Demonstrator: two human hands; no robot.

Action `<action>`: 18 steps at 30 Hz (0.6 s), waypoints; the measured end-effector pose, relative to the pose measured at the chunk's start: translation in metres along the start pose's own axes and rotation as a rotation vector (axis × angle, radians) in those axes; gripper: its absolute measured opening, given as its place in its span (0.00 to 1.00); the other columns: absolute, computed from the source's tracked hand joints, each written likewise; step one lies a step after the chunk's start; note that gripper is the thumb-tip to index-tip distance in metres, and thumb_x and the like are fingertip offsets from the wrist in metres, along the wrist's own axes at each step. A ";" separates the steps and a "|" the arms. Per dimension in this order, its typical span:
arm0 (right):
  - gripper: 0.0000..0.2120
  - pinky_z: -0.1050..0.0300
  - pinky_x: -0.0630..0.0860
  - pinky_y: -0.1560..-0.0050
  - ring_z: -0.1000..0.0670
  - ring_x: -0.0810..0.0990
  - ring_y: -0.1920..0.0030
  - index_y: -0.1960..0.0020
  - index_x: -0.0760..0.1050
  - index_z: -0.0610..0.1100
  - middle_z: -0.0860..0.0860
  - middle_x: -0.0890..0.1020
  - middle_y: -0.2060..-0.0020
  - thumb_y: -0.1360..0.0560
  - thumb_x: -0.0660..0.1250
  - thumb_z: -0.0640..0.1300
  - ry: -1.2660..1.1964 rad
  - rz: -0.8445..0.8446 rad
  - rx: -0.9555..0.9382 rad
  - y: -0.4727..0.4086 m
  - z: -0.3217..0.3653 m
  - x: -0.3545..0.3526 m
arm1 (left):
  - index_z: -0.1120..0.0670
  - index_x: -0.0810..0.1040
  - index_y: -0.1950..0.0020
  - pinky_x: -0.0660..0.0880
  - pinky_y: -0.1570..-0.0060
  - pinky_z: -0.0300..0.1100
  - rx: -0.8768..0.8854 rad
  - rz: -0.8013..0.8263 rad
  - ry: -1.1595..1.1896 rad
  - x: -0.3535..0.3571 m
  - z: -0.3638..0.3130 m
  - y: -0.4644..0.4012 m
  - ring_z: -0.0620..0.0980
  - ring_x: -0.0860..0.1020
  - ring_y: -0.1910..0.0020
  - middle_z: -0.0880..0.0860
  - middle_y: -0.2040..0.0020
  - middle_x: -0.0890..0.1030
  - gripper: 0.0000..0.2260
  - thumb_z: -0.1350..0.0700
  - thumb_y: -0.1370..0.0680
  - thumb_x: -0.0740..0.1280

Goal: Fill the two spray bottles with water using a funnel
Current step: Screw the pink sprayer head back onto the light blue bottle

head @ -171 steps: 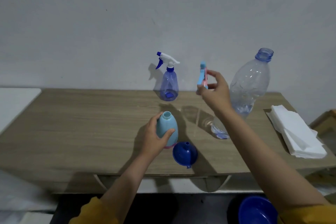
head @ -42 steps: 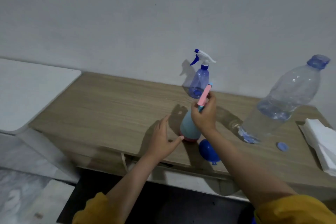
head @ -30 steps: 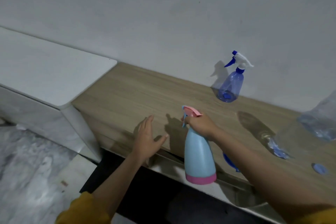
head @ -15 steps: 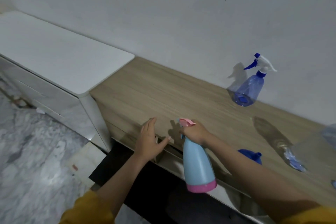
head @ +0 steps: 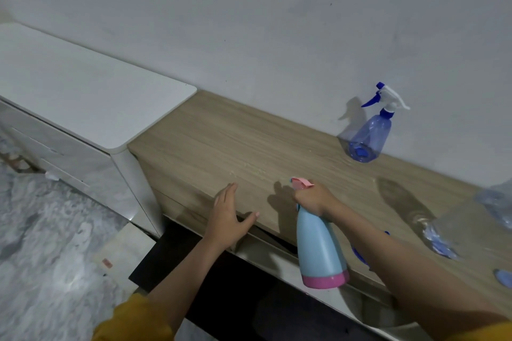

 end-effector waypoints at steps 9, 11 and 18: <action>0.10 0.58 0.69 0.64 0.47 0.77 0.62 0.49 0.78 0.39 0.45 0.81 0.61 0.28 0.63 0.41 -0.174 -0.174 -0.059 -0.001 0.007 -0.050 | 0.53 0.65 0.29 0.59 0.40 0.23 0.079 -0.030 0.184 0.020 -0.063 0.001 0.48 0.67 0.33 0.51 0.33 0.70 0.38 0.35 0.34 0.67; 0.11 0.60 0.71 0.63 0.46 0.79 0.57 0.47 0.77 0.44 0.48 0.81 0.59 0.29 0.66 0.42 -0.225 -0.281 -0.108 -0.004 0.015 -0.067 | 0.51 0.64 0.29 0.60 0.40 0.23 0.100 0.000 0.262 0.027 -0.080 0.000 0.45 0.68 0.34 0.50 0.32 0.70 0.40 0.33 0.35 0.67; 0.23 0.49 0.78 0.50 0.50 0.82 0.56 0.36 0.67 0.53 0.52 0.82 0.56 0.28 0.67 0.57 -0.381 -0.557 -0.278 -0.004 0.031 -0.118 | 0.36 0.64 0.38 0.69 0.45 0.27 0.172 0.036 0.484 0.035 -0.140 -0.018 0.33 0.73 0.41 0.36 0.39 0.72 0.30 0.45 0.35 0.75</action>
Point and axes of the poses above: each hand's wrist, its own y-axis away from the middle knuckle, its own x-axis out of the palm, z = x × y, the point moved 8 cm from there along -y, towards the middle knuckle
